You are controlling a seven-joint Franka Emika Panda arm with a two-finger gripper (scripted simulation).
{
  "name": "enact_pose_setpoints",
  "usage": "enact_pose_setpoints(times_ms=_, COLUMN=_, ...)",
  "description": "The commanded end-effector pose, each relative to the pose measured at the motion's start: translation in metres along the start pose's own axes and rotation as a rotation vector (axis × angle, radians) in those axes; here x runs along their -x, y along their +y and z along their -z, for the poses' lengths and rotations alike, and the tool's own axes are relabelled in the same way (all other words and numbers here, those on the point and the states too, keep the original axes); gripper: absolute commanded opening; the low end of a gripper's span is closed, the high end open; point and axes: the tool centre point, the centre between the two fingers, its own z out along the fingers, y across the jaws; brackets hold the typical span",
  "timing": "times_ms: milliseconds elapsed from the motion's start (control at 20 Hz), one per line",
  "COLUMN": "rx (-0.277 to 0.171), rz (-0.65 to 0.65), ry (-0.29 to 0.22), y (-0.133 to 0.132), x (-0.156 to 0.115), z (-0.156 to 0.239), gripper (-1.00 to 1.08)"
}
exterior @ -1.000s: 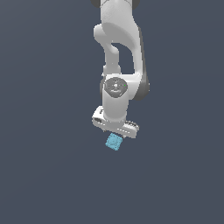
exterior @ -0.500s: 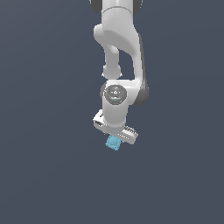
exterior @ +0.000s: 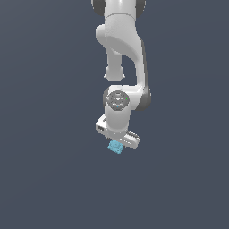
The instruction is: Pick up the object and move it to a goal position.
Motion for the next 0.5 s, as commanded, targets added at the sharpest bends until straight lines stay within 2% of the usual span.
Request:
enact_pose_setpoints(times_ms=0, rx=0.001, rz=-0.001, ry=-0.001, y=0.0, x=0.001, z=-0.014, gripper=1.0)
enact_pose_setpoints(times_ms=450, rx=0.001, rz=-0.003, ry=-0.001, y=0.0, x=0.0, z=-0.035, gripper=1.0)
